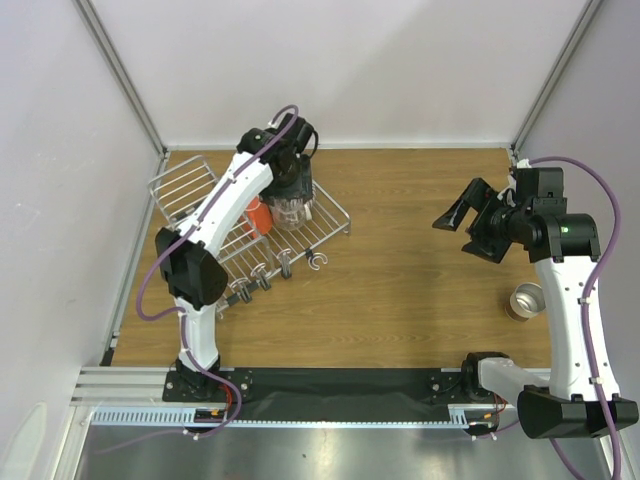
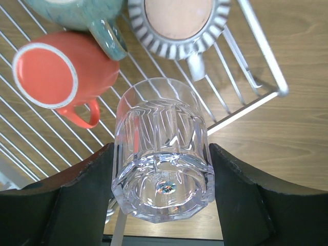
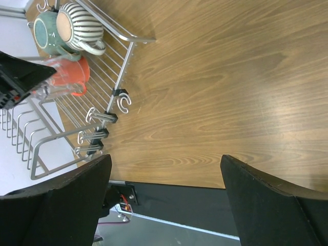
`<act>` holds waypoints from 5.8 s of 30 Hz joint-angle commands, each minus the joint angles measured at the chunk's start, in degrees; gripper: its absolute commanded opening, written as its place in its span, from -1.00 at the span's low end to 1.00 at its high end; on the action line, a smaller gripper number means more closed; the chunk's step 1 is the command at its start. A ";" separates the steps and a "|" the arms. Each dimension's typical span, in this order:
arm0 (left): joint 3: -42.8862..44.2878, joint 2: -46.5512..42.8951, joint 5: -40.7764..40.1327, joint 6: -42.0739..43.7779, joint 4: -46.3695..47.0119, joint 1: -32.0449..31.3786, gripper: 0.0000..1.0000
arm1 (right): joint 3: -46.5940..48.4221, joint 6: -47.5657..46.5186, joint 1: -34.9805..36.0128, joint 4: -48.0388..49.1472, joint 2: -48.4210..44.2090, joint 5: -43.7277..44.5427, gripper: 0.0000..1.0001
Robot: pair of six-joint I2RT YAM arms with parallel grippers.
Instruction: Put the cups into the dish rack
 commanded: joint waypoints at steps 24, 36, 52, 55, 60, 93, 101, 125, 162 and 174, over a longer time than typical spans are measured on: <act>-4.73 4.81 2.33 6.02 4.96 5.74 -0.99 | -1.11 1.00 -0.45 0.59 -0.45 0.43 0.90; -6.48 5.78 3.38 5.76 6.72 7.76 -0.61 | -1.37 0.47 -0.45 0.33 -0.80 0.61 0.90; -6.84 6.04 4.26 6.28 7.77 8.12 0.51 | -1.46 -0.50 -0.53 0.60 -1.06 0.35 0.91; -6.05 6.13 3.56 6.64 7.34 8.12 0.66 | -1.38 -0.50 -0.53 0.51 -1.50 0.35 0.90; -5.78 5.60 2.59 6.81 6.28 8.20 0.72 | -0.76 -0.59 -0.53 0.16 -1.50 0.08 0.91; -25.28 -36.84 28.34 -11.99 24.13 -15.09 0.79 | -7.17 9.35 -12.48 -2.13 12.29 48.59 0.25; -32.67 -49.66 27.91 -12.87 21.40 -15.09 0.86 | -14.55 5.13 -21.34 8.58 16.69 44.74 0.24; -42.08 -59.27 27.90 -16.74 22.19 -15.09 0.99 | -26.60 4.60 -24.53 18.26 17.40 30.96 -1.00; -41.29 -54.61 26.41 -24.91 58.57 -15.44 0.99 | 1.45 32.90 26.97 63.17 3.16 -26.47 -1.00; -39.62 -52.76 23.33 -26.58 55.41 -17.11 0.99 | 1.70 35.01 27.50 68.36 1.84 -20.57 -1.00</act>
